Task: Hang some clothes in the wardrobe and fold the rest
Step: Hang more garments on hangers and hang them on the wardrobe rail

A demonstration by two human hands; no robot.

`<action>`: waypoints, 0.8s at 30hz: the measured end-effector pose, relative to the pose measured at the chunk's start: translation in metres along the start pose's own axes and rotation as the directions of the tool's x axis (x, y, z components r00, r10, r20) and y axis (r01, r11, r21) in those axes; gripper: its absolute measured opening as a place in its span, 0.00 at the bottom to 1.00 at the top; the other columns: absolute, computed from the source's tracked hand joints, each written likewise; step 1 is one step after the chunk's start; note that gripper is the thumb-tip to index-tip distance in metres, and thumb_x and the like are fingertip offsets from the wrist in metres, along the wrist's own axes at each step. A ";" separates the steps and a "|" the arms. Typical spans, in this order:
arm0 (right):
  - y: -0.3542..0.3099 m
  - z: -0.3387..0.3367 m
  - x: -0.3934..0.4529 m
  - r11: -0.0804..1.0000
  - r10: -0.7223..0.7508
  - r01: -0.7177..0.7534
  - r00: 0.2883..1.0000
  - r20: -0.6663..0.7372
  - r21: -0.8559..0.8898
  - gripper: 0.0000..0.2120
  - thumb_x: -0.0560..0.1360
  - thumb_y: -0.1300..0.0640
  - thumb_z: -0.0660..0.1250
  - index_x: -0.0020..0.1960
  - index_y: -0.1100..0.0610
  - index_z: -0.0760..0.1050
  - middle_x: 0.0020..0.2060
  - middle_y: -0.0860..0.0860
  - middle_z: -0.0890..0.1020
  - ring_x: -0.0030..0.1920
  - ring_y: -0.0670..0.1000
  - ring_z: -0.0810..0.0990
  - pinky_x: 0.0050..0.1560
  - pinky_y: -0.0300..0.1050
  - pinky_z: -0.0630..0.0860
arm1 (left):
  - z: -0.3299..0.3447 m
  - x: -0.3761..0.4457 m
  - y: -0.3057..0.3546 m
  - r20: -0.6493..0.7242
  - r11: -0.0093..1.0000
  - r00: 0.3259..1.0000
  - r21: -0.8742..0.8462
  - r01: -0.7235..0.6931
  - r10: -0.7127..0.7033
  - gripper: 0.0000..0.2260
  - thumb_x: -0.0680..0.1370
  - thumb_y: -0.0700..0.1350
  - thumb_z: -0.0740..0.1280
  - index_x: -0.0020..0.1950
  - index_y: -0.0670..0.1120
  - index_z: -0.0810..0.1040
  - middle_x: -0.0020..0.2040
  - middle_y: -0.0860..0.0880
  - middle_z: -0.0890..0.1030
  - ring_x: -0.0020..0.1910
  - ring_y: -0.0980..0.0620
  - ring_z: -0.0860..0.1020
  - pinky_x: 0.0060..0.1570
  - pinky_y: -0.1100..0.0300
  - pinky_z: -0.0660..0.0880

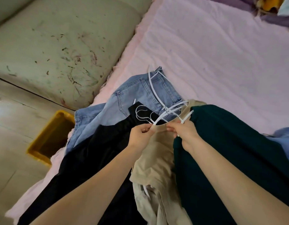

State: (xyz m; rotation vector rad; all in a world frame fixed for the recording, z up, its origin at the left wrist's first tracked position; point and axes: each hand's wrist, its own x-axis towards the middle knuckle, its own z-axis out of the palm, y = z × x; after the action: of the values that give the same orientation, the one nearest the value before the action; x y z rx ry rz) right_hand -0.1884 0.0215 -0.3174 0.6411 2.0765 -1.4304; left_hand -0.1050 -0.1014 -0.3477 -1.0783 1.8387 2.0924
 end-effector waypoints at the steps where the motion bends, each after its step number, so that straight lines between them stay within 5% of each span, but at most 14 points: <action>1: -0.002 -0.002 -0.003 0.999 0.003 -0.003 1.000 0.012 0.034 0.09 0.72 0.68 0.70 0.38 0.59 0.72 0.35 0.57 0.80 0.36 0.51 0.79 0.20 0.34 0.67 | 0.001 -0.004 0.001 0.006 0.996 0.999 -0.081 0.038 -0.038 0.04 0.75 0.41 0.71 0.49 0.45 0.84 0.38 0.51 0.83 0.39 0.56 0.78 0.46 0.61 0.77; 4: -0.007 -0.007 -0.017 0.996 0.003 -0.010 0.997 0.076 0.088 0.08 0.71 0.66 0.71 0.41 0.58 0.72 0.37 0.56 0.80 0.39 0.52 0.77 0.23 0.36 0.66 | 0.009 -0.017 0.006 -0.039 0.970 0.993 -0.224 0.099 -0.110 0.06 0.70 0.43 0.76 0.46 0.46 0.84 0.45 0.45 0.85 0.45 0.50 0.82 0.53 0.54 0.79; 8: -0.021 -0.007 -0.039 0.991 -0.047 0.030 0.990 0.135 0.127 0.06 0.70 0.68 0.72 0.46 0.65 0.78 0.34 0.55 0.79 0.30 0.49 0.71 0.23 0.35 0.65 | 0.028 -0.041 0.020 -0.080 0.976 0.997 -0.218 -0.008 -0.010 0.02 0.71 0.41 0.75 0.43 0.46 0.86 0.37 0.50 0.85 0.36 0.58 0.81 0.40 0.65 0.77; 13: -0.037 -0.007 -0.054 0.993 -0.114 0.114 0.993 0.007 0.036 0.11 0.68 0.70 0.73 0.37 0.57 0.75 0.30 0.52 0.79 0.28 0.45 0.76 0.30 0.33 0.71 | 0.027 -0.050 0.029 -0.144 0.986 0.978 -0.043 -0.162 0.154 0.06 0.69 0.47 0.77 0.43 0.47 0.87 0.35 0.50 0.85 0.35 0.59 0.80 0.40 0.63 0.76; 19: -0.041 -0.008 -0.052 0.983 -0.141 0.158 0.975 -0.172 0.092 0.04 0.73 0.65 0.70 0.44 0.61 0.76 0.36 0.52 0.79 0.37 0.48 0.78 0.37 0.36 0.74 | 0.013 -0.079 0.027 -0.120 0.931 0.945 0.248 -0.270 0.306 0.02 0.69 0.41 0.77 0.39 0.47 0.86 0.35 0.57 0.81 0.35 0.63 0.78 0.39 0.71 0.71; 22: -0.039 -0.008 -0.046 0.971 -0.142 0.152 0.988 -0.062 0.184 0.04 0.78 0.67 0.63 0.52 0.63 0.71 0.40 0.57 0.79 0.31 0.49 0.81 0.37 0.41 0.81 | -0.001 -0.082 0.029 0.027 0.940 0.964 0.214 -0.266 0.266 0.02 0.73 0.42 0.73 0.44 0.47 0.86 0.37 0.55 0.84 0.35 0.63 0.79 0.39 0.69 0.74; 24: -0.031 -0.009 -0.044 0.972 -0.138 0.136 0.990 0.000 0.192 0.06 0.79 0.67 0.60 0.56 0.63 0.68 0.39 0.59 0.77 0.25 0.48 0.81 0.30 0.39 0.79 | -0.011 -0.063 0.029 -0.022 0.935 0.966 0.259 -0.244 0.258 0.04 0.75 0.45 0.70 0.47 0.48 0.85 0.41 0.56 0.84 0.39 0.61 0.79 0.44 0.67 0.75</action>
State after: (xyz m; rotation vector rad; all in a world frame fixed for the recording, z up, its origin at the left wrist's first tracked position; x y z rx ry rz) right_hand -0.1770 0.0163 -0.2642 0.5694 2.0218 -1.7240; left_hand -0.0705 -0.0977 -0.2867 -0.8863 2.3043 1.8910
